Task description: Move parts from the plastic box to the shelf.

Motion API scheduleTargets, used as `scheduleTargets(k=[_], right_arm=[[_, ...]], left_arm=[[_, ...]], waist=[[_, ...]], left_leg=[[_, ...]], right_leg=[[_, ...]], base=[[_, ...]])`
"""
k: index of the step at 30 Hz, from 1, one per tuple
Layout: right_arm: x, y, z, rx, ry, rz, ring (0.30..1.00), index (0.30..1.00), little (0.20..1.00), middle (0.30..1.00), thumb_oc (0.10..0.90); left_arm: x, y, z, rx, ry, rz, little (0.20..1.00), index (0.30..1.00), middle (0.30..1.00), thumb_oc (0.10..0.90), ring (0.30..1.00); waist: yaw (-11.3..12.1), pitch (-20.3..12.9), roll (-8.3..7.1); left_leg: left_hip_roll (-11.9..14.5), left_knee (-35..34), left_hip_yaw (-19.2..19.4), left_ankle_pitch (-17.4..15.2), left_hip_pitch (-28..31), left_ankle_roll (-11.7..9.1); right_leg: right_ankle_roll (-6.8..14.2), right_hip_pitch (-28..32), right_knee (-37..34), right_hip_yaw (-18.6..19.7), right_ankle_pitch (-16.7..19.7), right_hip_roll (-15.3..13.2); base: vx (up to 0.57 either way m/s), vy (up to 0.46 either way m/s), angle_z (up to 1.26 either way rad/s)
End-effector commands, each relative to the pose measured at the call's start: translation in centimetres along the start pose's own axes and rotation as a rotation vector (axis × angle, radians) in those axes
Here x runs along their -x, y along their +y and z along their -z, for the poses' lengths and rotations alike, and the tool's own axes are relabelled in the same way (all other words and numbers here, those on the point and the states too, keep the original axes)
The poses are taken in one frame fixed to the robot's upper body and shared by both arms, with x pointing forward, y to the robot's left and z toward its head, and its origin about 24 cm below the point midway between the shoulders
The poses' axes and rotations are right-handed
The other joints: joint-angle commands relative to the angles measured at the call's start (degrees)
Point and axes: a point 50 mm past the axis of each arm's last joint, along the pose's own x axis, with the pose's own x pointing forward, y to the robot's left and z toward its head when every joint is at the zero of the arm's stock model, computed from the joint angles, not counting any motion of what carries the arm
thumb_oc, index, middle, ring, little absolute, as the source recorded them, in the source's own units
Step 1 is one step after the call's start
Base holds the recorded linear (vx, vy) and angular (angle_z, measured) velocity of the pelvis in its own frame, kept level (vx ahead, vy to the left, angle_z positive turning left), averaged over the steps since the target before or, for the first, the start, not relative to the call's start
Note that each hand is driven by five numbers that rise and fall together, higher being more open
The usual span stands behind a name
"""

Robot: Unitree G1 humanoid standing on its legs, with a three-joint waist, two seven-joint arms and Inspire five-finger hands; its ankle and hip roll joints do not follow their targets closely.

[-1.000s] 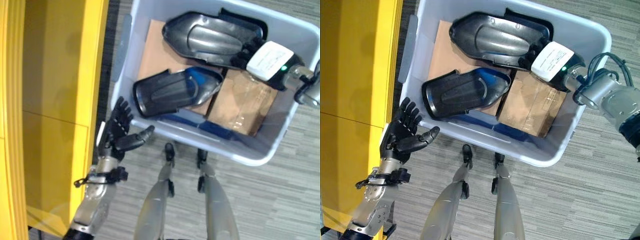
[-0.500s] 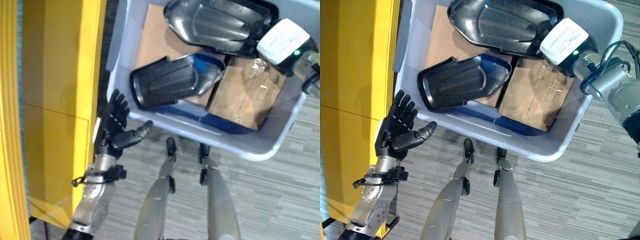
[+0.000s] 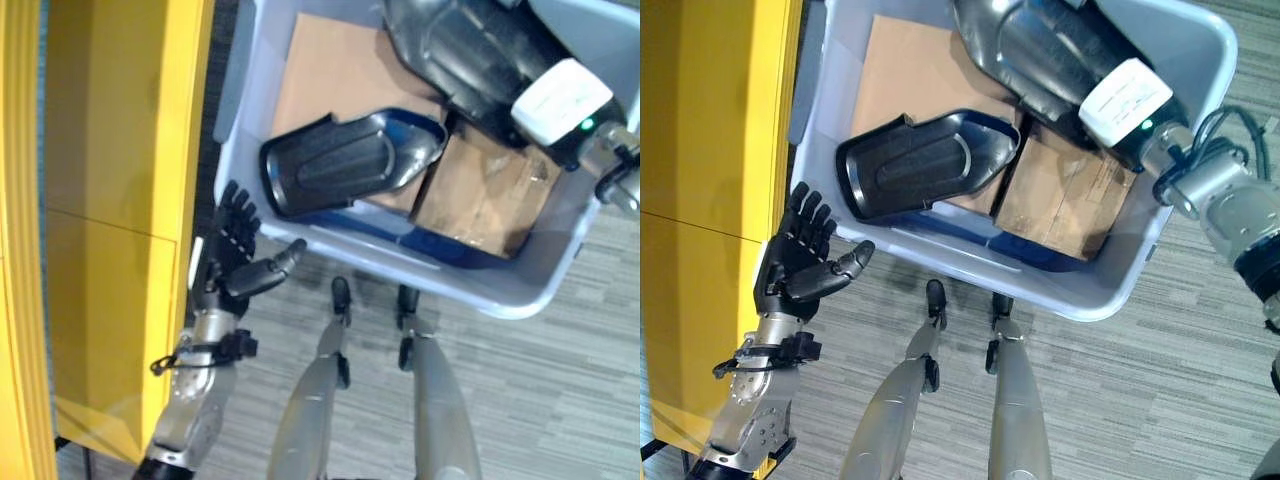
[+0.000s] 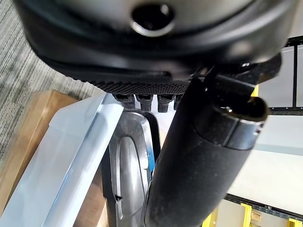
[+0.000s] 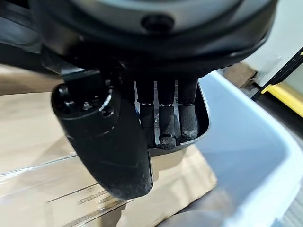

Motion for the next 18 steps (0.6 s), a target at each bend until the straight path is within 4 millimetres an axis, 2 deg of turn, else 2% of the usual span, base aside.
scheduleTargets(k=[1, 9, 10, 13, 15, 18], right_arm=[[1.7, 2.5, 0.5, -0.022, -0.001, -0.127, 0.3, 0.3, 0.3, 0.3, 0.4], [2.7, 1.3, -0.5, -0.187, 0.024, 0.038, 0.3, 0.3, 0.3, 0.3, 0.4], [3.1, 0.4, -0.7, -0.228, 0.027, 0.116, 0.3, 0.3, 0.3, 0.3, 0.4], [3.9, -0.5, -1.4, -0.279, 0.017, 0.194, 0.3, 0.3, 0.3, 0.3, 0.4], [4.8, -1.9, -2.2, -0.364, 0.0, 0.302, 0.3, 0.3, 0.3, 0.3, 0.4], [5.6, -2.2, -3.0, -0.426, -0.01, 0.343, 0.3, 0.3, 0.3, 0.3, 0.4]], left_arm=[[0.1, -0.8, -1.7, 0.014, -0.095, 0.027, 1.0, 1.0, 1.0, 0.9, 1.0], [-0.2, -0.7, -1.8, -0.002, -0.099, 0.009, 1.0, 1.0, 1.0, 0.9, 1.0], [-0.2, -0.5, -1.8, -0.008, -0.1, -0.006, 1.0, 1.0, 1.0, 0.9, 1.0], [-0.1, -0.4, -1.9, -0.016, -0.098, -0.004, 1.0, 1.0, 1.0, 0.9, 1.0], [0.0, -0.4, -1.9, -0.017, -0.093, -0.004, 1.0, 1.0, 1.0, 0.9, 1.0], [0.1, -0.5, -1.8, -0.024, -0.083, 0.001, 1.0, 1.0, 1.0, 0.9, 1.0]], waist=[[-0.65, 0.79, 0.22], [-1.41, 0.33, -0.86], [-1.93, -0.28, -1.11], [-2.11, -1.3, -1.7], [-2.61, -2.73, -2.59], [-2.8, -3.71, -3.0]], left_leg=[[2.17, -1.41, 0.19, -3.98, 6.65, -4.53], [2.16, -1.5, -0.23, -4.3, 8.73, -4.58], [2.18, -1.58, -0.25, -4.52, 9.34, -4.55], [2.17, -1.6, -0.59, -4.77, 10.43, -4.43], [2.24, -1.65, -0.92, -5.15, 11.64, -4.34], [2.25, -1.7, -1.2, -5.36, 12.54, -4.29]], right_leg=[[6.15, 7.84, -7.85, 2.68, -1.77, -1.37], [6.44, 11.05, -9.03, 2.05, -1.25, -1.59], [6.6, 11.96, -9.43, 1.99, -1.1, -1.57], [6.69, 13.53, -10.28, 1.92, -0.89, -1.62], [6.97, 15.55, -11.52, 1.56, -0.46, -1.75], [7.05, 17.06, -12.54, 1.38, -0.18, -1.87]], base=[[-0.02, 0.01, 0.06], [-0.01, 0.004, 0.02], [-0.02, 0.031, 0.04], [-0.02, 0.034, 0.03], [-0.03, 0.041, -0.02], [0.0, 0.005, 0.03]])
